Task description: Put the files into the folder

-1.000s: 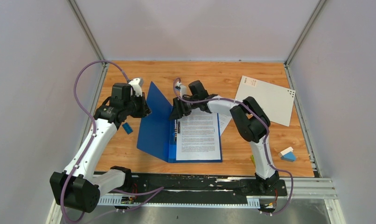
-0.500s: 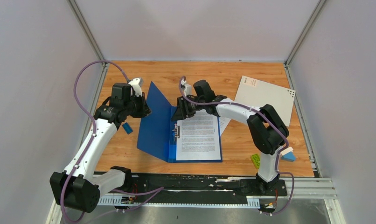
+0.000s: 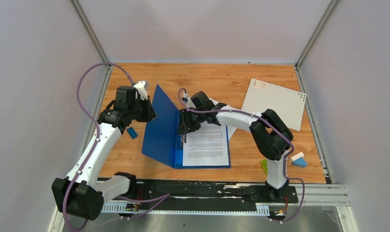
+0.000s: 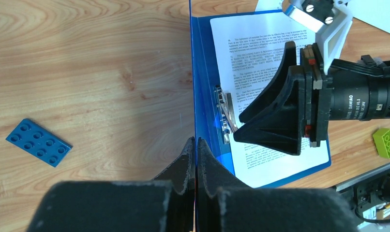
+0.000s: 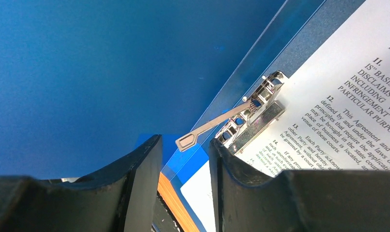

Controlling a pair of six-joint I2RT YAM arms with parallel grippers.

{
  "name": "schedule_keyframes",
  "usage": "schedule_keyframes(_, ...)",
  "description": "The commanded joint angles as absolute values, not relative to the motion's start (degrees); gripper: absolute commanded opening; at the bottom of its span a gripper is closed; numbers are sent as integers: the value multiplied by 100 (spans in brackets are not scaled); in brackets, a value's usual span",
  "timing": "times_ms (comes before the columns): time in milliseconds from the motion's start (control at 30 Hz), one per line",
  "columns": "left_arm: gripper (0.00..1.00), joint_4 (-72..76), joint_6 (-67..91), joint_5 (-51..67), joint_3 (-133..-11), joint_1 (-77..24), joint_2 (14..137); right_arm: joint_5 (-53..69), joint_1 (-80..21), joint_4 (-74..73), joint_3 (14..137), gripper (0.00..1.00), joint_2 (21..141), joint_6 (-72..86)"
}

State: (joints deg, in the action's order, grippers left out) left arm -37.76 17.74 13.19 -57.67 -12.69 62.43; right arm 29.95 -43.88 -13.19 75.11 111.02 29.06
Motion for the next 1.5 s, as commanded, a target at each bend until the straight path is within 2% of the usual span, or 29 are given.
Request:
schedule_keyframes(0, 0, -3549, 1814, 1407, -5696, -1301, 6086, 2861, -4424, -1368, 7795, 41, 11209, 3024)
schedule_keyframes(367, 0, -3498, 1843, 1413, -5659, -1305, 6125, 2830, -4443, -1371, 7677, 31, 11286, 2960)
schedule_keyframes(1467, 0, -3519, 1846, 1358, -5616, -1310, 6004, 2158, -4517, -1741, 7180, 21, 11273, 2739)
